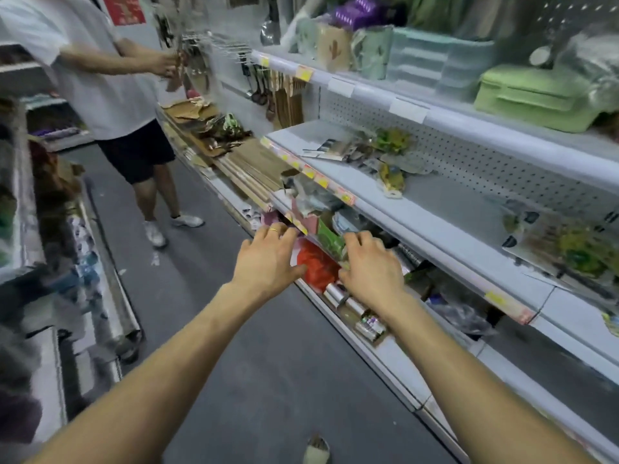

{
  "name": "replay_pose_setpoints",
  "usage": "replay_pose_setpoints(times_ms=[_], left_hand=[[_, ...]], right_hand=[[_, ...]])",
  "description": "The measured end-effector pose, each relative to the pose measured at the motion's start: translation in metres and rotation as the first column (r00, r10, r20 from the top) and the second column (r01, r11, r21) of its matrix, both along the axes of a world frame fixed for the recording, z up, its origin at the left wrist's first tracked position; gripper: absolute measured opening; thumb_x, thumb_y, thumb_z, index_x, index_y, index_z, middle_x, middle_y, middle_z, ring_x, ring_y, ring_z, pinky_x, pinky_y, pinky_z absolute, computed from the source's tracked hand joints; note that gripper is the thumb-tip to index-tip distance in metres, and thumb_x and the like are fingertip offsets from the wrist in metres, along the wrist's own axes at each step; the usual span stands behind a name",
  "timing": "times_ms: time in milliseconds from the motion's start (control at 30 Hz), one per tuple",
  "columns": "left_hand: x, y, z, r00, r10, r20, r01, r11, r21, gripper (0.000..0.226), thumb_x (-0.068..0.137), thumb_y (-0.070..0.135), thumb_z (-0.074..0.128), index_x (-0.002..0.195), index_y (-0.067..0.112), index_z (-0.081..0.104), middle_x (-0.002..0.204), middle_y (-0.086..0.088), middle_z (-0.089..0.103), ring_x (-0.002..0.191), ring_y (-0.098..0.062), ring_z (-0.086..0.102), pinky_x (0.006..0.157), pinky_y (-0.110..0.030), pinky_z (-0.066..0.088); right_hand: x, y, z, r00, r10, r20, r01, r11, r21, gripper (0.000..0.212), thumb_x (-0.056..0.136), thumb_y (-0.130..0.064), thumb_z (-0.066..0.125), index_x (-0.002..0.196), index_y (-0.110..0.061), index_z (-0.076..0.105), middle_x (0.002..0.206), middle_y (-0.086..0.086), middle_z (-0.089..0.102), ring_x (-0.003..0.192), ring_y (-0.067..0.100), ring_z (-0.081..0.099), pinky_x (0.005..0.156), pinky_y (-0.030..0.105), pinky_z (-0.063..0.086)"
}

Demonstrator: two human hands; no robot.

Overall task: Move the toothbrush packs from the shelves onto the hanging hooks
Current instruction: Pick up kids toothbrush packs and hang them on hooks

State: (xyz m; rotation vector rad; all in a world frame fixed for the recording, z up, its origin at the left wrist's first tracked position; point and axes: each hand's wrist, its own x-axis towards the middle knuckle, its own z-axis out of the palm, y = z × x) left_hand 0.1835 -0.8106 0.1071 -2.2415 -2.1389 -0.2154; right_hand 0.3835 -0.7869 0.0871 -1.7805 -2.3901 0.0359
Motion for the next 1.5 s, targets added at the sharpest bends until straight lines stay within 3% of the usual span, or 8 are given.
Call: replay_pose_setpoints(times_ms=[133, 300, 433, 633, 800, 1000, 1300, 1500], left_hand=[[-0.025, 0.080, -0.003, 0.999, -0.048, -0.015, 0.049, 0.999, 0.009, 0.067, 0.089, 0.057, 0.067, 0.144, 0.024, 0.047, 0.143, -0.002, 0.050, 0.133, -0.030, 0.047, 0.097, -0.048, 0.048], [-0.052, 0.180, -0.015, 0.995, -0.104, 0.001, 0.104, 0.994, -0.042, 0.067, 0.086, 0.059, 0.067, 0.141, 0.027, 0.048, 0.138, -0.001, 0.052, 0.131, -0.031, 0.050, 0.097, -0.051, 0.051], [-0.067, 0.266, -0.030, 0.980, -0.199, 0.021, 0.200, 0.978, -0.064, 0.065, 0.088, 0.057, 0.066, 0.141, 0.025, 0.049, 0.142, -0.003, 0.052, 0.132, -0.033, 0.049, 0.099, -0.052, 0.050], [-0.094, 0.382, -0.048, 0.930, -0.365, 0.045, 0.367, 0.918, -0.151, 0.070, 0.089, 0.058, 0.066, 0.147, 0.024, 0.043, 0.147, -0.005, 0.048, 0.138, -0.032, 0.043, 0.104, -0.051, 0.047], [-0.093, 0.460, -0.044, 0.855, -0.518, 0.020, 0.512, 0.838, -0.189, 0.075, 0.089, 0.058, 0.067, 0.151, 0.025, 0.041, 0.153, -0.005, 0.044, 0.140, -0.032, 0.041, 0.105, -0.054, 0.048], [-0.056, 0.506, -0.053, 0.771, -0.635, 0.048, 0.629, 0.750, -0.205, 0.071, 0.094, 0.057, 0.064, 0.152, 0.025, 0.041, 0.156, -0.004, 0.040, 0.141, -0.029, 0.040, 0.103, -0.050, 0.046], [-0.019, 0.550, -0.070, 0.765, -0.641, 0.056, 0.639, 0.745, -0.193, 0.074, 0.092, 0.057, 0.067, 0.154, 0.026, 0.039, 0.158, -0.004, 0.040, 0.142, -0.030, 0.041, 0.106, -0.050, 0.045], [-0.013, 0.566, -0.084, 0.771, -0.631, 0.081, 0.632, 0.744, -0.216, 0.074, 0.093, 0.056, 0.066, 0.155, 0.027, 0.039, 0.159, -0.002, 0.039, 0.142, -0.029, 0.040, 0.108, -0.050, 0.046]], right_hand=[[-0.020, 0.078, -0.004, 1.000, -0.011, 0.008, 0.011, 1.000, -0.024, 0.055, 0.088, -0.032, 0.067, 0.136, -0.015, 0.047, 0.131, 0.011, 0.054, 0.121, 0.037, 0.057, 0.093, 0.049, 0.050], [-0.038, 0.159, -0.011, 0.996, -0.093, 0.000, 0.092, 0.994, -0.056, 0.065, 0.089, -0.035, 0.068, 0.146, -0.019, 0.042, 0.137, 0.010, 0.052, 0.125, 0.035, 0.056, 0.098, 0.048, 0.048], [-0.050, 0.222, -0.025, 0.980, -0.199, 0.002, 0.199, 0.978, -0.064, 0.058, 0.090, -0.034, 0.068, 0.141, -0.018, 0.046, 0.132, 0.009, 0.053, 0.121, 0.035, 0.057, 0.093, 0.049, 0.051], [-0.072, 0.292, -0.036, 0.903, -0.428, -0.017, 0.419, 0.891, -0.175, 0.060, 0.092, -0.030, 0.066, 0.146, -0.018, 0.042, 0.138, 0.010, 0.049, 0.125, 0.033, 0.051, 0.098, 0.048, 0.046], [-0.079, 0.326, -0.042, 0.822, -0.569, -0.026, 0.556, 0.813, -0.173, 0.060, 0.095, -0.033, 0.065, 0.149, -0.018, 0.041, 0.140, 0.011, 0.049, 0.127, 0.034, 0.052, 0.098, 0.047, 0.047], [-0.056, 0.348, -0.056, 0.734, -0.679, -0.015, 0.659, 0.718, -0.225, 0.064, 0.096, -0.037, 0.064, 0.151, -0.016, 0.039, 0.141, 0.013, 0.049, 0.127, 0.036, 0.051, 0.098, 0.049, 0.048], [0.011, 0.405, -0.091, 0.597, -0.781, -0.182, 0.733, 0.624, -0.272, 0.056, 0.098, -0.034, 0.065, 0.145, -0.009, 0.048, 0.138, 0.017, 0.052, 0.126, 0.039, 0.052, 0.099, 0.049, 0.050], [0.040, 0.448, -0.112, 0.559, -0.811, -0.173, 0.761, 0.585, -0.282, 0.060, 0.099, -0.042, 0.066, 0.146, -0.010, 0.046, 0.140, 0.020, 0.049, 0.127, 0.043, 0.050, 0.102, 0.050, 0.050]])
